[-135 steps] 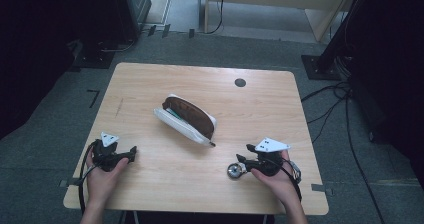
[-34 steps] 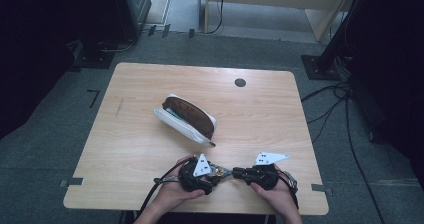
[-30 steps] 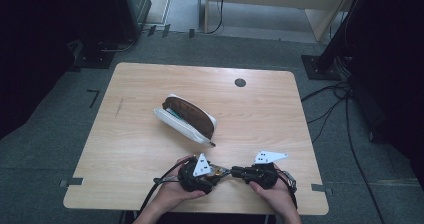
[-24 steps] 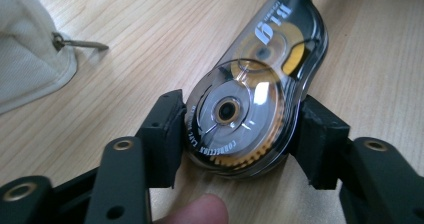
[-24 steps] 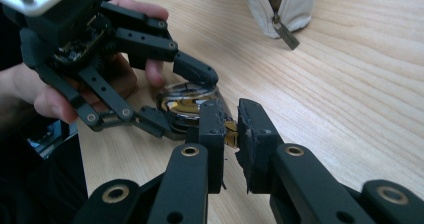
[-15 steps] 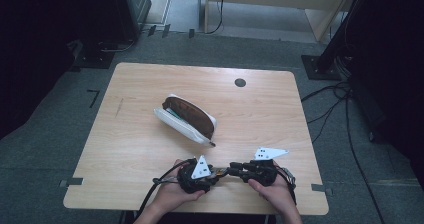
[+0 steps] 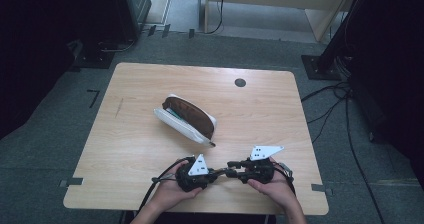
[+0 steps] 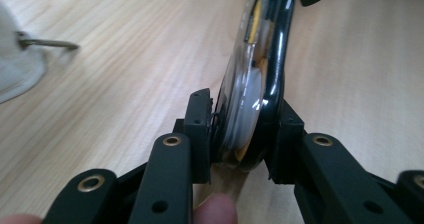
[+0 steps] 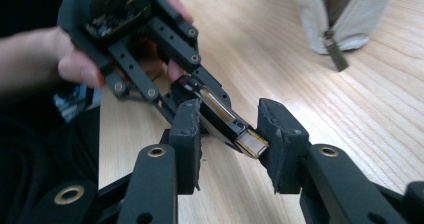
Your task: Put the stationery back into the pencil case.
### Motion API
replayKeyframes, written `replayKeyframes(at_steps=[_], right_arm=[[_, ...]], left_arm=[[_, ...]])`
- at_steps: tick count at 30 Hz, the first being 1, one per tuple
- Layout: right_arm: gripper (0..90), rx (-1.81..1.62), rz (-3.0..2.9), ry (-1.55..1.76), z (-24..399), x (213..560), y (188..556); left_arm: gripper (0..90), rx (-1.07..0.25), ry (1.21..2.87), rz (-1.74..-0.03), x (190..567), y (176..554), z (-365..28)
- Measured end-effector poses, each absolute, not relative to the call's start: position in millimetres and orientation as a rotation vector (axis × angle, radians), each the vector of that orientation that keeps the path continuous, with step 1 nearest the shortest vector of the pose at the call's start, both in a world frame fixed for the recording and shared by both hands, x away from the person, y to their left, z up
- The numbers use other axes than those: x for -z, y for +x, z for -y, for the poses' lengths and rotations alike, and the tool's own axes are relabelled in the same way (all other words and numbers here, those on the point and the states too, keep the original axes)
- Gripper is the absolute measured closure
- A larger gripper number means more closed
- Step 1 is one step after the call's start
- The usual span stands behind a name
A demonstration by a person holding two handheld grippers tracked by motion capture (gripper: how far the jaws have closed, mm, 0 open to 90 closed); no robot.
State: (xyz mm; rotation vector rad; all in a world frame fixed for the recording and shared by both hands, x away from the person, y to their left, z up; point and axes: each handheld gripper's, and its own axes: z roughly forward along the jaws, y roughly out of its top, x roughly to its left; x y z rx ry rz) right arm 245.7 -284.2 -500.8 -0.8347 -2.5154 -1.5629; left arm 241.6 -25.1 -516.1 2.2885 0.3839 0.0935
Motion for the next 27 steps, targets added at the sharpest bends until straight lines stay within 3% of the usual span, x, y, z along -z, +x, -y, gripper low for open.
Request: replayKeyframes(at_steps=[5,9,15,18,19,27], right_arm=[[60.3,1.52,2.595,-0.744,281.5,502.6,243.3],[63.9,1.499,2.672,-0.691,277.5,504.4,238.5],[79.1,1.478,2.721,-0.602,270.0,502.3,230.9],[79.2,1.491,2.724,-0.609,267.8,500.7,228.1],[79.2,1.506,2.728,-0.627,267.7,500.0,227.4],[79.2,1.549,2.73,-0.718,275.7,494.7,228.8]], left_arm=[[73.5,0.005,2.29,-0.307,516.0,243.6,22.4],[71.9,-0.02,2.292,-0.312,516.8,244.6,22.0],[51.8,-0.069,2.297,-0.344,516.7,247.6,21.9],[49.1,-0.106,2.298,-0.392,515.0,246.8,20.9],[42.8,-0.113,2.287,-0.409,514.9,247.6,19.5],[28.2,-0.095,2.224,-0.518,512.5,252.5,-12.3]])
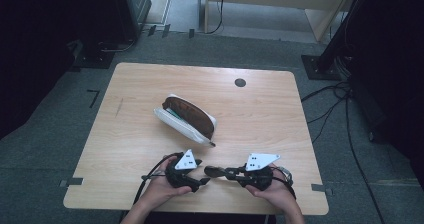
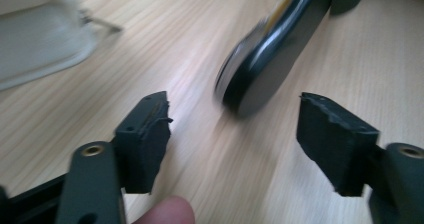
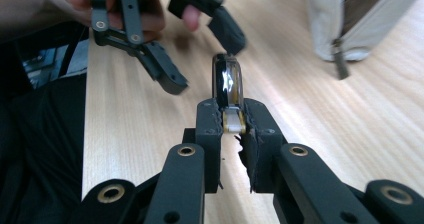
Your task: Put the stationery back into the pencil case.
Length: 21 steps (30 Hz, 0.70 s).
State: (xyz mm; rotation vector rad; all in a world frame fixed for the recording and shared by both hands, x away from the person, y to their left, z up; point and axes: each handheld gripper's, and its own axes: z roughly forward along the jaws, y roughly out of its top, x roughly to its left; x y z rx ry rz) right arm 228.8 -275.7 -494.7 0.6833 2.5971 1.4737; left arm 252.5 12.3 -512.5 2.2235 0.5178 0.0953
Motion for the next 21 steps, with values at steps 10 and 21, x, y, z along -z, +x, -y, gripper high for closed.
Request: replayKeyframes(at_steps=[10,21], right_arm=[[90.0,-1.479,-2.477,0.783,283.5,469.9,236.8],[90.0,-1.415,-2.443,0.924,282.9,468.5,246.5]], left_arm=[[14.8,-0.151,2.191,-0.691,510.1,255.7,-55.8],[15.9,-0.172,2.183,-0.732,515.0,254.7,-72.3]])
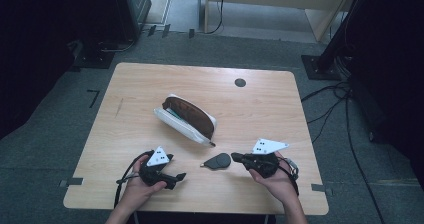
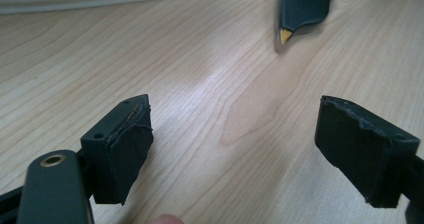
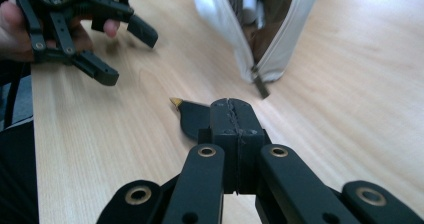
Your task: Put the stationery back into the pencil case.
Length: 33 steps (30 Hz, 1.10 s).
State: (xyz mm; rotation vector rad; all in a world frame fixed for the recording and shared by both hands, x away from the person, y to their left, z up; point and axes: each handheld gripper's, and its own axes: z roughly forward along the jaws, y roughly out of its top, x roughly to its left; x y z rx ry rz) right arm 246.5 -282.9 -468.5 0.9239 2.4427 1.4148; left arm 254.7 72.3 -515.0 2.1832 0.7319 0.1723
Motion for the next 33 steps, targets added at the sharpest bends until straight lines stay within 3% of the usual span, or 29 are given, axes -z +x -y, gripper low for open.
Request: replayKeyframes(at_steps=[1,6,8,13,17,23,33], right_arm=[[88.8,-1.423,-2.456,0.929,281.6,471.2,246.1],[62.9,-1.407,-2.471,0.904,273.0,485.3,254.2],[58.3,-1.414,-2.456,0.947,273.1,489.5,261.6],[56.9,-1.377,-2.455,1.008,268.1,498.0,276.5],[55.2,-1.322,-2.469,1.022,260.4,504.3,282.3],[58.0,-1.31,-2.483,1.07,257.5,511.3,284.6],[60.7,-1.346,-2.496,1.103,257.7,512.7,272.2]], left_arm=[[16.5,-0.175,2.188,-0.728,515.5,254.8,-71.2],[23.6,-0.198,2.205,-0.705,515.1,253.5,-64.9],[24.3,-0.182,2.199,-0.69,513.9,252.1,-61.5],[26.7,-0.179,2.222,-0.64,513.4,245.1,-42.7],[36.8,-0.219,2.252,-0.628,514.8,240.5,-23.4],[44.9,-0.247,2.289,-0.581,515.5,236.1,-4.6],[68.0,-0.243,2.284,-0.553,515.1,236.1,1.4]])
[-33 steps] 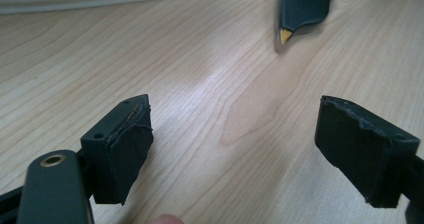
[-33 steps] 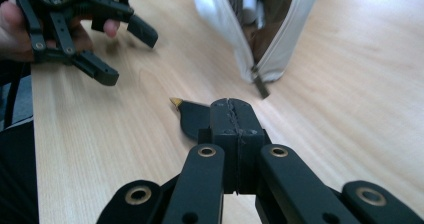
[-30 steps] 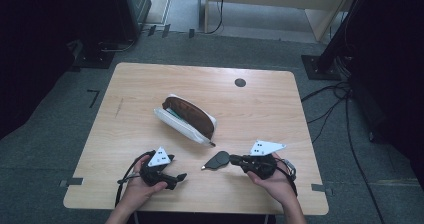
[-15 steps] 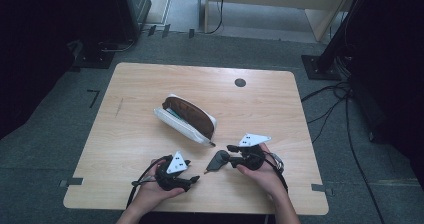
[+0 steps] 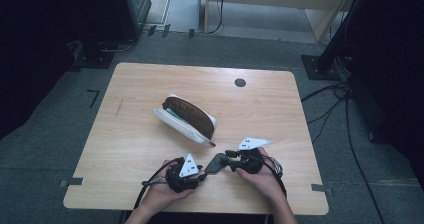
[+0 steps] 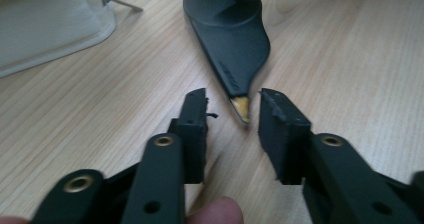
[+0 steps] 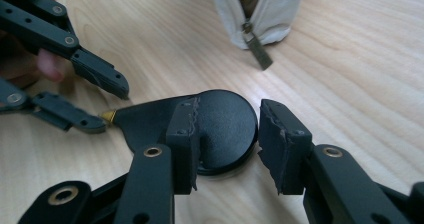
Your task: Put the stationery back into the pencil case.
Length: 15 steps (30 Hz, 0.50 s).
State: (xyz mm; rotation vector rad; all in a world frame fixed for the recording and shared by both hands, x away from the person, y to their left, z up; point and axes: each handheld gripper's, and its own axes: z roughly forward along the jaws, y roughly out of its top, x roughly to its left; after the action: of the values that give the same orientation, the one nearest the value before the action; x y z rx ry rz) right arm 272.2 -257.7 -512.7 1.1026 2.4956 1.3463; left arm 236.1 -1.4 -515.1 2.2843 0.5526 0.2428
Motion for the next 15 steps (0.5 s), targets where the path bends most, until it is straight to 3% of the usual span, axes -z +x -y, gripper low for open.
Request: replayKeyframes(at_steps=[8,15], right_arm=[[60.3,-1.349,-2.504,1.089,258.9,513.1,264.7],[53.5,-1.368,-2.543,1.041,262.9,516.7,261.6]], left_arm=[[82.6,-0.229,2.287,-0.547,514.5,238.2,-1.9],[82.7,-0.195,2.278,-0.552,513.8,240.9,-4.4]])
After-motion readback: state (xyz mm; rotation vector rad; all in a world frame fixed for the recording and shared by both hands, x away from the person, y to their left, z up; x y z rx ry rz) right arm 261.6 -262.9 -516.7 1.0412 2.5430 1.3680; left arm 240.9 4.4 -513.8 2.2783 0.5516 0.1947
